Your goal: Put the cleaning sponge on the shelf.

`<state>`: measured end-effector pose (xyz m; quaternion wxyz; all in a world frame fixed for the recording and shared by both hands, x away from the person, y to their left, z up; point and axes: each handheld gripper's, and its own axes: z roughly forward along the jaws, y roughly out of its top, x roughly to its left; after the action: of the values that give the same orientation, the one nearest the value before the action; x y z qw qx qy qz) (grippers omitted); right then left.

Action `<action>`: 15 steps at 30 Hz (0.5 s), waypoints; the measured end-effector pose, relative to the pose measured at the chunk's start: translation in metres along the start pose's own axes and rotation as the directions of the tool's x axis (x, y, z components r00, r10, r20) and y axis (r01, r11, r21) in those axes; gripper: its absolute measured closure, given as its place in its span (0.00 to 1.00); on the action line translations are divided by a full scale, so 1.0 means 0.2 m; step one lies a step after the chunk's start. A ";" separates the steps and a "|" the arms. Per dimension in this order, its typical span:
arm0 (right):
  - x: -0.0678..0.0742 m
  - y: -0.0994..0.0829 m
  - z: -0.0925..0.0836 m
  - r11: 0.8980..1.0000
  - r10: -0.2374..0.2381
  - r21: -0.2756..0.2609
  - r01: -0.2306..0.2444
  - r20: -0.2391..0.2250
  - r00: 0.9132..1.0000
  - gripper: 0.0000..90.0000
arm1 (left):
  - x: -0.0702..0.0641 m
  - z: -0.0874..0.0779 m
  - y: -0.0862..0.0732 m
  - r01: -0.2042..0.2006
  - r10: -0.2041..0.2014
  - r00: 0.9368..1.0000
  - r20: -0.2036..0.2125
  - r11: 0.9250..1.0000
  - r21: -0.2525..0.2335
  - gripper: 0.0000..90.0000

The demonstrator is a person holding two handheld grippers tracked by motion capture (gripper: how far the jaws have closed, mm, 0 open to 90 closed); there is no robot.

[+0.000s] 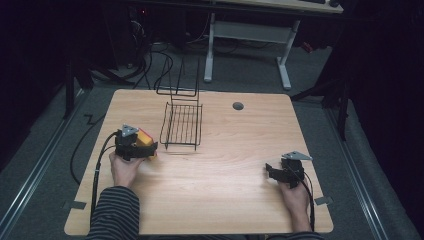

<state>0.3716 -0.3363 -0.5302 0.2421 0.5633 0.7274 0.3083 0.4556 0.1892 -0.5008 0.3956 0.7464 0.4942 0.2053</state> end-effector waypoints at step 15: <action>0.00 0.00 0.00 1.000 0.001 -0.002 -0.001 -0.001 1.000 0.32 | -0.02 0.00 0.00 -0.027 0.027 1.000 0.012 1.000 -0.010 0.21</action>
<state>0.3717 -0.3364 -0.5303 0.2422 0.5630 0.7270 0.3095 0.4540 0.1862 -0.5012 0.3994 0.7522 0.4806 0.2088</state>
